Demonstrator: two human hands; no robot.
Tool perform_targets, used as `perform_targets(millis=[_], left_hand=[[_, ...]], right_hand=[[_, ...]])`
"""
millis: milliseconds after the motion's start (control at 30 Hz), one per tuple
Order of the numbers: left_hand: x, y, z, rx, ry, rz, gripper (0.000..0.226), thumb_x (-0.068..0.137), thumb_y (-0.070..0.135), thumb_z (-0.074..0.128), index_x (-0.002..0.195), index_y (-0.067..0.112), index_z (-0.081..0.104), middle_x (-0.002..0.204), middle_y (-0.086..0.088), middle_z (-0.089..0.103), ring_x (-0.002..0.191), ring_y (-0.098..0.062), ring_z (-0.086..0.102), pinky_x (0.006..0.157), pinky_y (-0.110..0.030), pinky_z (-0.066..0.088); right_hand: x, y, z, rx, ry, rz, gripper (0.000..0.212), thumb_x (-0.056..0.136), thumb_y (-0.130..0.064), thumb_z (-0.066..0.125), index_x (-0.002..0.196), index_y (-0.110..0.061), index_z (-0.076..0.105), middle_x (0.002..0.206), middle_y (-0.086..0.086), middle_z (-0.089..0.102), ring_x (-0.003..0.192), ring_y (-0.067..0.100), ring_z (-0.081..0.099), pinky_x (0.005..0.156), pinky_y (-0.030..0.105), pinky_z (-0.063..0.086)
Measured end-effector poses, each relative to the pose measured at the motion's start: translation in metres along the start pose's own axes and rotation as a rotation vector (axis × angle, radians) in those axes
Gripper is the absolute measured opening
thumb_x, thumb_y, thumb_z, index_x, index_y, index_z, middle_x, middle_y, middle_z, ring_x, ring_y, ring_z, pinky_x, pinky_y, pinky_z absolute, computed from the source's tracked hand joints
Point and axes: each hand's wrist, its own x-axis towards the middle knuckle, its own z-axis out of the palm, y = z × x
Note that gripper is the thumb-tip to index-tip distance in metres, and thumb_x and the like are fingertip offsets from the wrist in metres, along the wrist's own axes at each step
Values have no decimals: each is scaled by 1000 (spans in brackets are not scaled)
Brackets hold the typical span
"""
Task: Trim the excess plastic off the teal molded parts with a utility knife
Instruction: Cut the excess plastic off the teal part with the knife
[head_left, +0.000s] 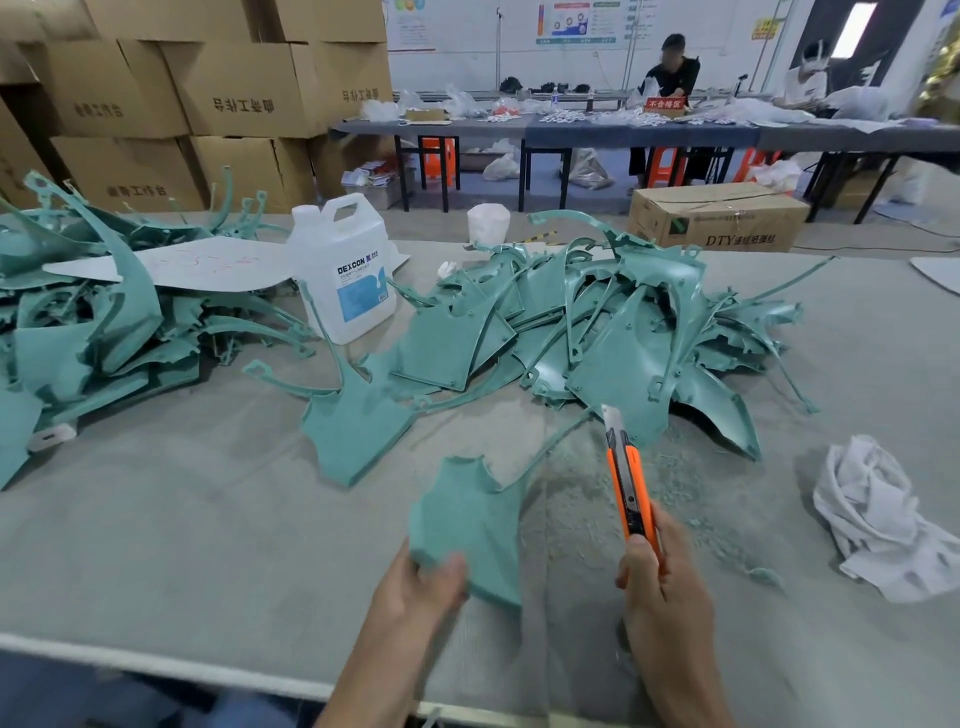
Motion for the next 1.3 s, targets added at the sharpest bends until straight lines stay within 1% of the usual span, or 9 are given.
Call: perform_targets(millis=[67, 233, 400, 533, 667, 800, 933, 1067, 1300], left_hand=[[-5, -12, 0, 164, 62, 62, 40, 77, 25, 85, 110, 15, 65, 107, 0, 77, 99, -10, 72, 76, -17, 55], [4, -12, -4, 10, 225, 42, 16, 89, -4, 65, 97, 7, 71, 97, -12, 77, 93, -26, 73, 87, -40, 54], [-1, 8, -23, 414, 283, 306, 12, 93, 11, 67, 98, 19, 74, 89, 14, 77, 89, 0, 71, 78, -16, 51], [0, 17, -31, 692, 242, 416, 30, 96, 24, 63, 121, 39, 66, 100, 29, 71, 95, 14, 63, 78, -5, 45], [4, 19, -37, 785, 221, 433, 28, 96, 22, 61, 122, 33, 68, 85, 30, 71, 78, 14, 62, 70, -8, 45], [2, 19, -39, 807, 179, 439, 27, 97, 20, 61, 119, 32, 70, 80, 26, 71, 73, 17, 59, 69, -9, 46], [-1, 20, -39, 888, 188, 447, 20, 97, 21, 60, 111, 30, 71, 61, 22, 62, 60, 6, 56, 58, -8, 41], [0, 20, -39, 900, 171, 423, 23, 97, 24, 60, 116, 31, 70, 63, 19, 62, 62, 3, 55, 60, -11, 42], [-1, 21, -38, 868, 166, 431, 25, 99, 32, 58, 121, 32, 69, 69, 23, 65, 69, 7, 59, 62, -9, 42]], right_hand=[[-2, -1, 0, -13, -13, -13, 44, 86, -51, 35, 127, -55, 49, 77, -14, 64, 56, 7, 59, 47, 22, 47], [-3, -4, 0, -65, -31, -53, 31, 98, -38, 45, 119, -59, 51, 74, -13, 65, 64, 5, 61, 52, 20, 45], [-3, -11, -2, -65, -76, -48, 32, 94, -23, 60, 108, -52, 61, 68, -11, 67, 59, 4, 64, 56, 17, 46], [-17, -25, 0, -75, -149, -66, 29, 89, -16, 69, 103, -41, 68, 62, -10, 69, 56, 1, 65, 59, 16, 48], [-38, -47, 6, -51, -311, -132, 32, 85, -36, 70, 105, -59, 61, 69, -11, 70, 52, 9, 63, 57, 25, 53], [-41, -69, 7, -88, -426, -211, 36, 76, -58, 58, 105, -76, 48, 72, -24, 65, 65, -3, 63, 62, 10, 45], [-27, -81, 9, -196, -494, -288, 38, 80, -61, 51, 115, -74, 42, 69, -32, 57, 63, -10, 58, 61, 8, 42], [-2, -78, 6, -268, -413, -301, 31, 92, -44, 58, 118, -57, 48, 68, -24, 57, 60, 2, 55, 58, 18, 41], [-13, -82, 10, -319, -439, -426, 38, 85, -57, 50, 123, -56, 51, 71, -32, 54, 57, -9, 50, 56, 7, 37]])
